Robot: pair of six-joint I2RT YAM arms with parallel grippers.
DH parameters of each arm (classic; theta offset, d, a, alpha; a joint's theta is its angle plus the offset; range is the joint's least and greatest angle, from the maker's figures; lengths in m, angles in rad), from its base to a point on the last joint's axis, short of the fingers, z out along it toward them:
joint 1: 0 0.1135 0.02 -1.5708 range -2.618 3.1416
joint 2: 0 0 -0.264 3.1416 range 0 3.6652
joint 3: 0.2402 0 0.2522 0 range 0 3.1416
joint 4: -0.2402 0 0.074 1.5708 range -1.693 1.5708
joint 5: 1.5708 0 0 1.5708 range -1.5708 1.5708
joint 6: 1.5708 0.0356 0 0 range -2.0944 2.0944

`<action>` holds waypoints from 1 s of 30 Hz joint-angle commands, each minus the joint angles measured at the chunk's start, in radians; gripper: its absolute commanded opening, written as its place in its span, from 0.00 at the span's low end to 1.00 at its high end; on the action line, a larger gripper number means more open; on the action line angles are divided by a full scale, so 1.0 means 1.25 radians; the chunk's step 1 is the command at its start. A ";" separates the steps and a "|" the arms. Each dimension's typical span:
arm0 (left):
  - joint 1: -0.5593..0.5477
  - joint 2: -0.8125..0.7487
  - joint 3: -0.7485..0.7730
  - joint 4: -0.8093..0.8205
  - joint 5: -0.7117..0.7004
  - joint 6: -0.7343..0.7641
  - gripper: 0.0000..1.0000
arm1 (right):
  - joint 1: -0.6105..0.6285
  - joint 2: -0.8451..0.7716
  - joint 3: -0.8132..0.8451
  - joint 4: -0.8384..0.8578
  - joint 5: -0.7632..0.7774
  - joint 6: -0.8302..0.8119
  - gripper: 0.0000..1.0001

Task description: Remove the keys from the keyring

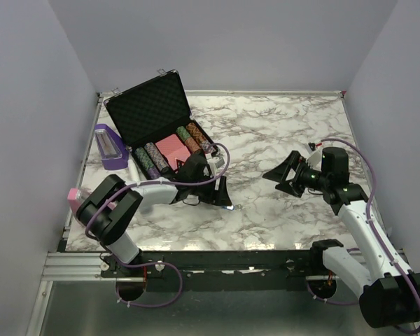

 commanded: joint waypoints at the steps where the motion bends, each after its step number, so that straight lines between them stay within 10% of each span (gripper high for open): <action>1: -0.007 0.031 0.026 0.041 0.035 0.012 0.75 | 0.002 -0.001 0.015 -0.026 -0.027 -0.011 1.00; 30: -0.036 0.093 0.027 0.044 0.058 0.022 0.54 | 0.002 -0.002 0.013 -0.035 -0.021 -0.018 1.00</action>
